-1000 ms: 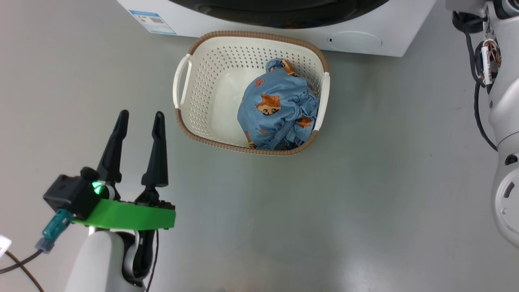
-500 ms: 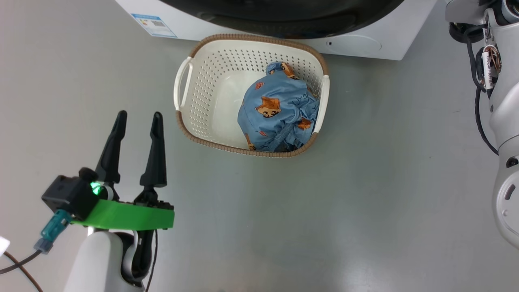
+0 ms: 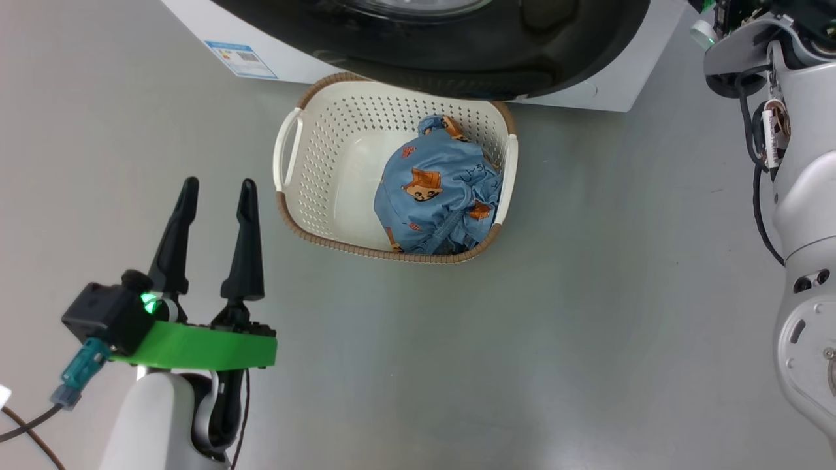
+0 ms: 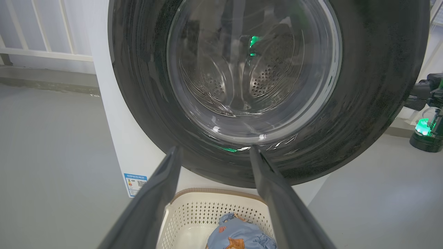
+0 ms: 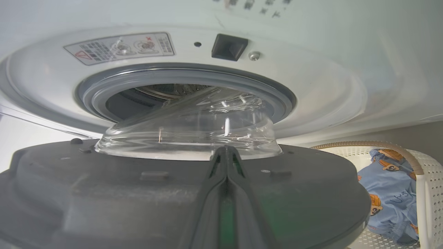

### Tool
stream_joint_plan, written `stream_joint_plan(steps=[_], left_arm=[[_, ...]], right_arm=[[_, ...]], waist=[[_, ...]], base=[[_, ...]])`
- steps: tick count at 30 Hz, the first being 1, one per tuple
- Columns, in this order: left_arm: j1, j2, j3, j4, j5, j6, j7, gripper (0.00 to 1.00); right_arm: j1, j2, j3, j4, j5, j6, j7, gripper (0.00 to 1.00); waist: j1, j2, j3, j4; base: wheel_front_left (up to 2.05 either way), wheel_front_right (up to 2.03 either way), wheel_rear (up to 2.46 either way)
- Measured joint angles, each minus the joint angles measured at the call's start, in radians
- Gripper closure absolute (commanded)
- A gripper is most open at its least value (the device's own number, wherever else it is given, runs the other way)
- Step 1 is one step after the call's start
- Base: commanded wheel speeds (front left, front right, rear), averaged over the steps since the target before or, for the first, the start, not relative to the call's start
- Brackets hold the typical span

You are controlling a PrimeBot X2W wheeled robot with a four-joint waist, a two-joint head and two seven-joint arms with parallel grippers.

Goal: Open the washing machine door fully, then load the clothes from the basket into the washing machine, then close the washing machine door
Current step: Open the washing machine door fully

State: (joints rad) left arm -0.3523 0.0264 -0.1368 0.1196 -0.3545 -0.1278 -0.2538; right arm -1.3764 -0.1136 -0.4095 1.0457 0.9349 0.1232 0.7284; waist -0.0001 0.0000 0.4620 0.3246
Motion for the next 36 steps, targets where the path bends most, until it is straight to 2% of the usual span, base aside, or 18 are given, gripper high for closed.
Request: stream_joint_plan(steps=[4,12,31,36], left_arm=[[0.001,0.000,0.002,-0.006,0.000,0.000,0.000,0.00],[0.014,0.000,0.002,-0.015,0.002,0.000,0.000,0.00],[0.032,0.001,0.001,-0.024,0.018,0.000,0.000,0.00],[0.045,0.002,-0.002,-0.025,0.019,0.000,0.000,0.00]], right_arm=[[0.026,0.002,0.014,-0.048,0.000,0.000,0.045,1.00],[0.119,0.018,0.053,-0.187,0.074,0.000,0.157,1.00],[0.264,0.026,0.277,-0.323,0.254,0.000,0.347,1.00],[0.301,0.025,0.362,-0.348,0.320,0.000,0.403,1.00]], waist=[[0.0000,0.0000,-0.004,0.001],[0.0000,0.0000,-0.017,-0.001],[0.0001,0.0000,-0.067,-0.006],[0.0001,0.0000,-0.089,-0.004]], base=[[0.00,0.00,0.00],[0.00,0.00,0.00],[0.00,0.00,0.00],[0.00,0.00,0.00]])
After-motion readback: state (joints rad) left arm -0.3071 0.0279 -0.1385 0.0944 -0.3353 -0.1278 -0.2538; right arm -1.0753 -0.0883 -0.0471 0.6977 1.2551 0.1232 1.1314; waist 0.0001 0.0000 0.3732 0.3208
